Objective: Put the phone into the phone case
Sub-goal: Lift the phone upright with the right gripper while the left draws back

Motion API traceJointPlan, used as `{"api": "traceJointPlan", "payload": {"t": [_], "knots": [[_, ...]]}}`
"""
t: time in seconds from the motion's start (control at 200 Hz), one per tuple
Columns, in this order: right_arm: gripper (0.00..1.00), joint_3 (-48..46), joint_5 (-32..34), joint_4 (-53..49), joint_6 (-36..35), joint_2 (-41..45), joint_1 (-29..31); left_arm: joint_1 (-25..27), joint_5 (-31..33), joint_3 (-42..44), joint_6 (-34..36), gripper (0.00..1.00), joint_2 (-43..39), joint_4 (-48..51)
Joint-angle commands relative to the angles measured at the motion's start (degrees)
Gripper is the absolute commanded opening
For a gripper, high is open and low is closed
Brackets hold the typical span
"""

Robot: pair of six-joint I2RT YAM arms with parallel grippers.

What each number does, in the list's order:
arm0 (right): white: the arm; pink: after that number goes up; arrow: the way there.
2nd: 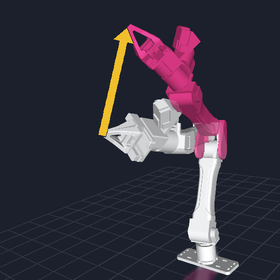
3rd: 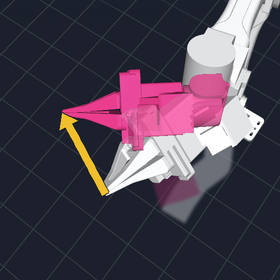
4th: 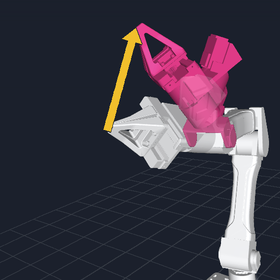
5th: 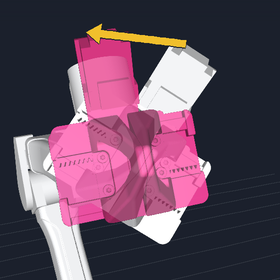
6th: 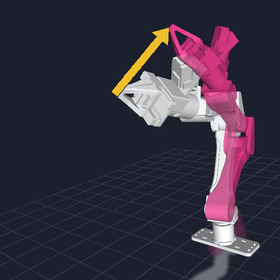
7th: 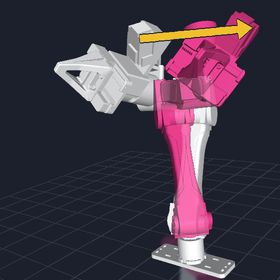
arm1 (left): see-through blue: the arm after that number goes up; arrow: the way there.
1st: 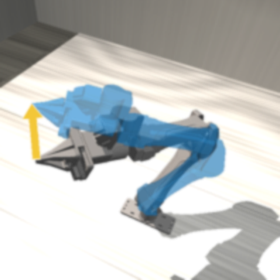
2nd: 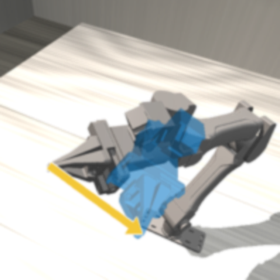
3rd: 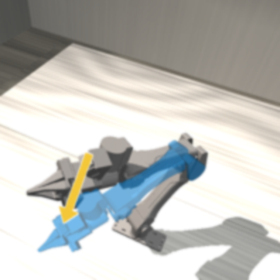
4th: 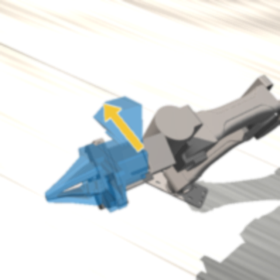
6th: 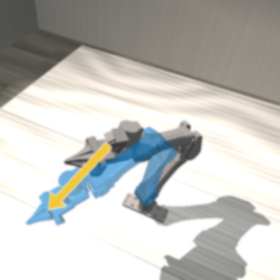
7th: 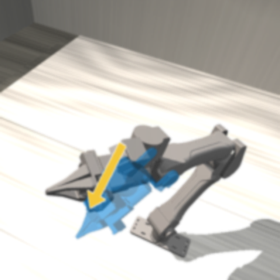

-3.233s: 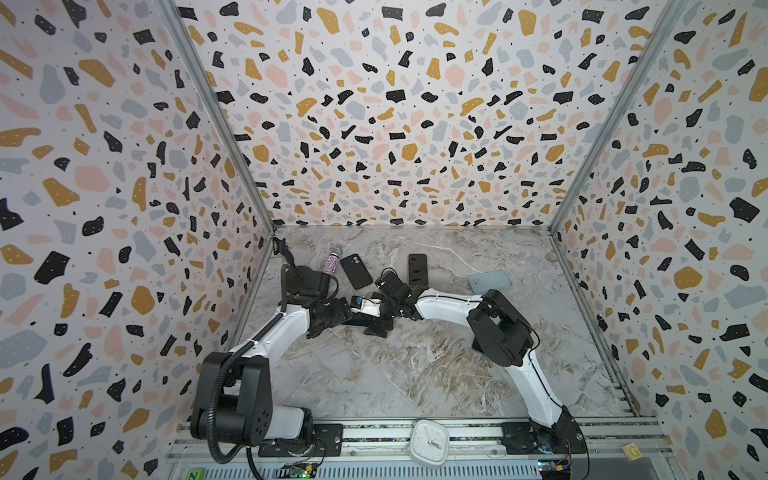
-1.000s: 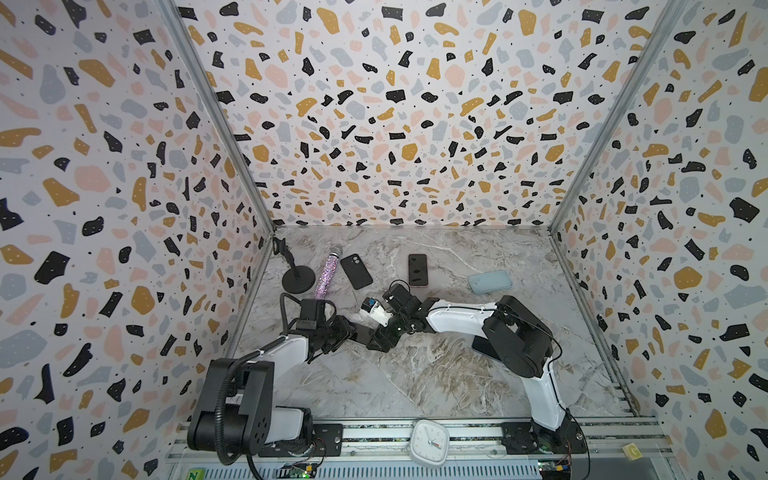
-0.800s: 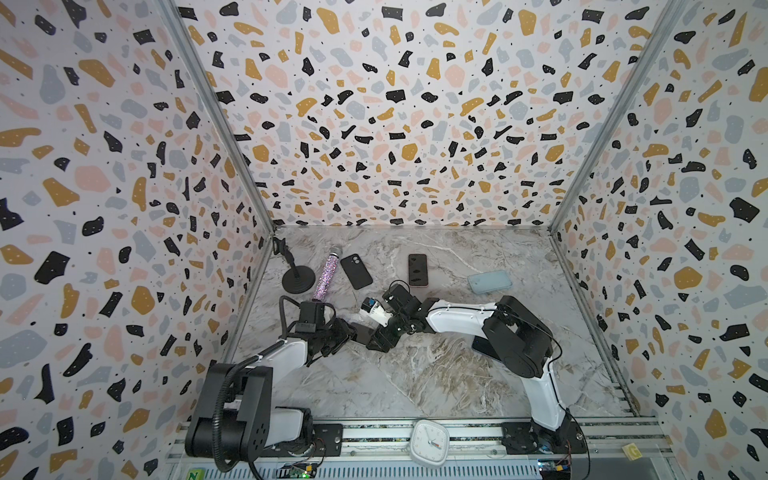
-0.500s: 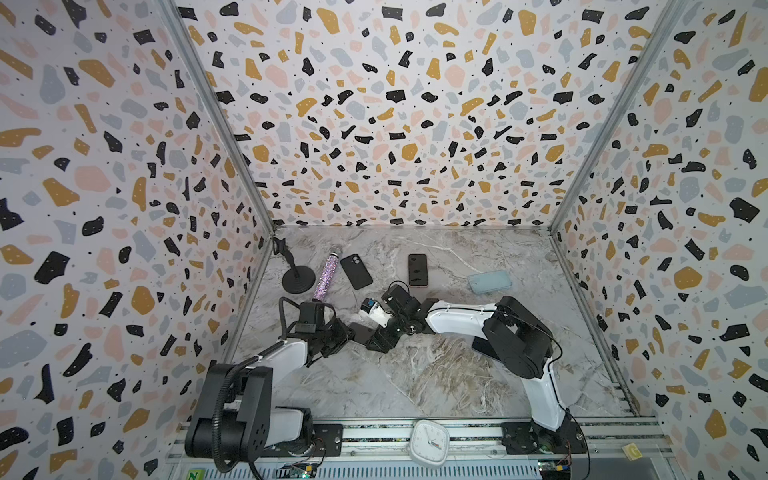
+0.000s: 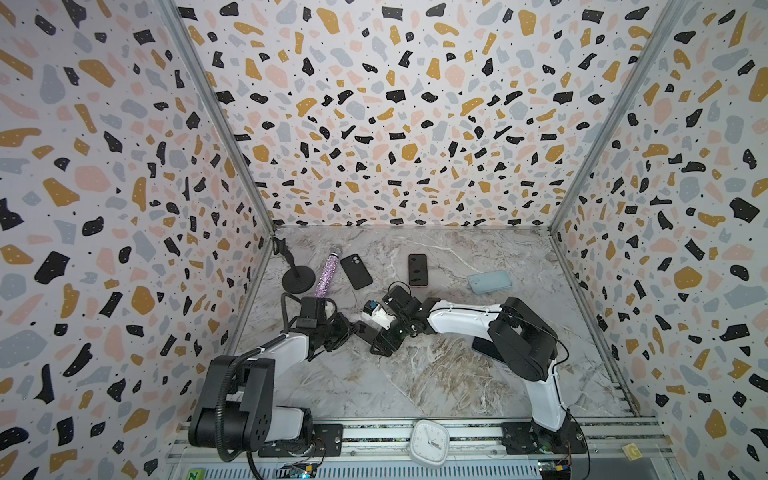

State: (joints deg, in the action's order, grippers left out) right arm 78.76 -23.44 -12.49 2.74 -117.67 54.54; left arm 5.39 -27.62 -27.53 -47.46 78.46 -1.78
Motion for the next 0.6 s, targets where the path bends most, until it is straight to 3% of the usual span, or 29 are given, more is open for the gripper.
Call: {"api": "traceJointPlan", "payload": {"t": [0.0,0.23,0.42,0.596], "knots": [[0.91,-0.1,-1.1,-1.1,0.2,4.0,0.3,0.6,2.3,0.1,1.6,0.08,1.4,3.0],[0.92,-2.9,-4.4,2.9,2.4,9.1,-0.9,0.8,2.4,0.3,1.8,0.00,2.6,1.8],[0.90,-7.7,-7.1,7.5,2.0,14.0,-3.2,0.8,0.9,0.0,1.0,0.00,3.2,0.6],[0.83,-12.1,-10.8,13.7,9.6,18.2,-6.4,0.9,-1.9,-0.4,-5.9,0.00,2.9,-3.7]]}}
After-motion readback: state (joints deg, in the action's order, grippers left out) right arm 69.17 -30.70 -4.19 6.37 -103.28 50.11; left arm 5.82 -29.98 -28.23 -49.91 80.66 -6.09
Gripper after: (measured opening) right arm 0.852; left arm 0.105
